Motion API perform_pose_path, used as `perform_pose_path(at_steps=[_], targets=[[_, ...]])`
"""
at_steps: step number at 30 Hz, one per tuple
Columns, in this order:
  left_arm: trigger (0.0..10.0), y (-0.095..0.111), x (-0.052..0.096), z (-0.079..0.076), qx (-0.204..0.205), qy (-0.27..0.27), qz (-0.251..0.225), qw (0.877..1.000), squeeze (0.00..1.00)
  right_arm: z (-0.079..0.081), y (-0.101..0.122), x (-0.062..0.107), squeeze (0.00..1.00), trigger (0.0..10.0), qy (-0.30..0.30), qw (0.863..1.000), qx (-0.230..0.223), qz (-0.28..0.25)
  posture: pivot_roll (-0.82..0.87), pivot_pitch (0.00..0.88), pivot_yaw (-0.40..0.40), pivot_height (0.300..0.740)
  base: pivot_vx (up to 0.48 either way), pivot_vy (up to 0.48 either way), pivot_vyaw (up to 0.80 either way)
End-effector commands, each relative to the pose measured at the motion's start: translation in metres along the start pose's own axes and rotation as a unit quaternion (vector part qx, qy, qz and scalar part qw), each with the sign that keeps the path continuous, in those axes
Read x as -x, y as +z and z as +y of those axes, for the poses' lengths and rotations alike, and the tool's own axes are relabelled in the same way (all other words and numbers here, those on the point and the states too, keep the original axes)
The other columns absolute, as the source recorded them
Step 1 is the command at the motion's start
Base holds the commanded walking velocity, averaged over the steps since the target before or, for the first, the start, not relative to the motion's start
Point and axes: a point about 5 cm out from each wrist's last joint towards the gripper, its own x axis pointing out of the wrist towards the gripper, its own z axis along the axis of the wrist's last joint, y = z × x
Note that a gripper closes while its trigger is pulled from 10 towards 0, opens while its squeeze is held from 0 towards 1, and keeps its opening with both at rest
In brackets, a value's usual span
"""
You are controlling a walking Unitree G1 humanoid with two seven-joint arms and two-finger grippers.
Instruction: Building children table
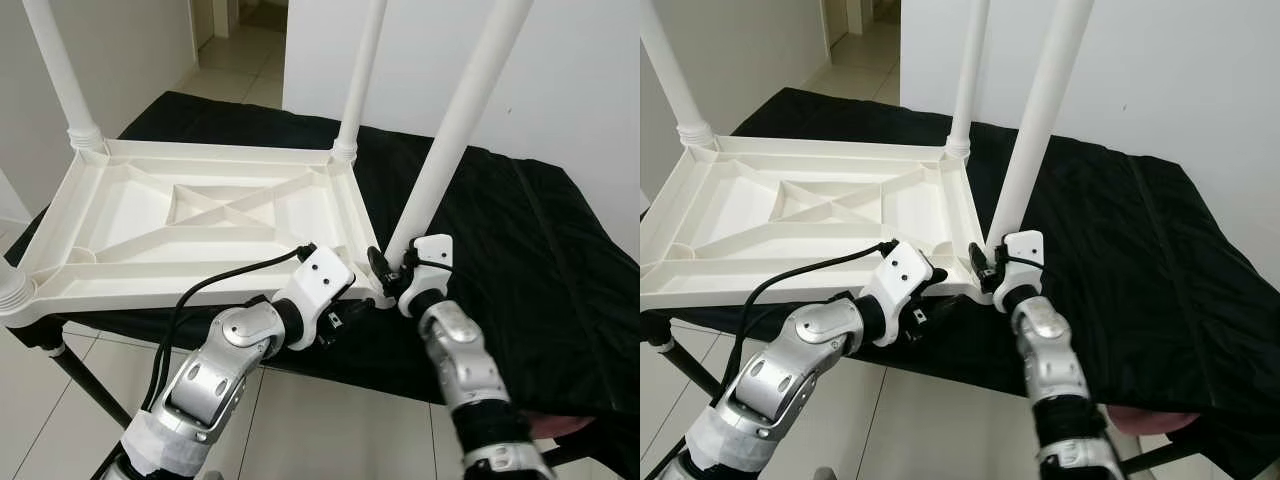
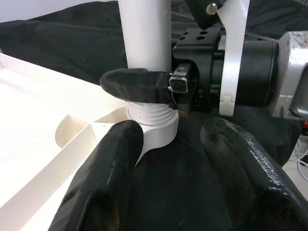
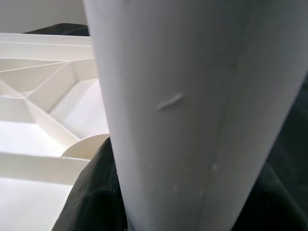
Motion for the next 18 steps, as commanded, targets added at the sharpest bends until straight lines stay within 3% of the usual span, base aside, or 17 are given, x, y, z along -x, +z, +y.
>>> perform_pose_path(at_steps=[1, 9, 15, 17, 18], targets=[[10.0, -0.002, -0.001, 0.000, -0.001, 0.016, 0.004, 1.000, 0.00, 0.004, -0.010, 0.007, 0.00, 10.0, -0.066, 0.997, 0.001, 0.030, 0.03, 0.000, -0.087, 0.740, 0.000, 0.000, 0.00], [10.0, -0.002, -0.002, -0.003, -0.004, 0.009, 0.004, 1.000, 0.00, 0.014, -0.009, 0.015, 0.00, 10.0, -0.141, 0.989, -0.012, 0.045, 0.03, 0.000, -0.080, 0.740, 0.000, 0.000, 0.00], [10.0, -0.002, -0.002, -0.001, -0.006, 0.009, 0.005, 1.000, 0.00, 0.015, -0.004, 0.014, 0.00, 10.0, -0.134, 0.990, -0.023, 0.030, 0.03, 0.000, -0.080, 0.740, 0.000, 0.000, 0.00], [10.0, -0.002, -0.002, -0.001, -0.006, 0.009, 0.006, 1.000, 0.00, 0.014, -0.003, 0.013, 0.06, 10.0, -0.131, 0.991, -0.023, 0.027, 0.03, 0.000, -0.080, 0.740, 0.000, 0.000, 0.00], [10.0, -0.002, -0.002, -0.001, -0.007, 0.009, 0.006, 1.000, 0.00, 0.014, -0.001, 0.012, 1.00, 10.0, -0.122, 0.992, -0.027, 0.019, 0.03, 0.000, -0.081, 0.740, 0.000, 0.000, 0.00]])
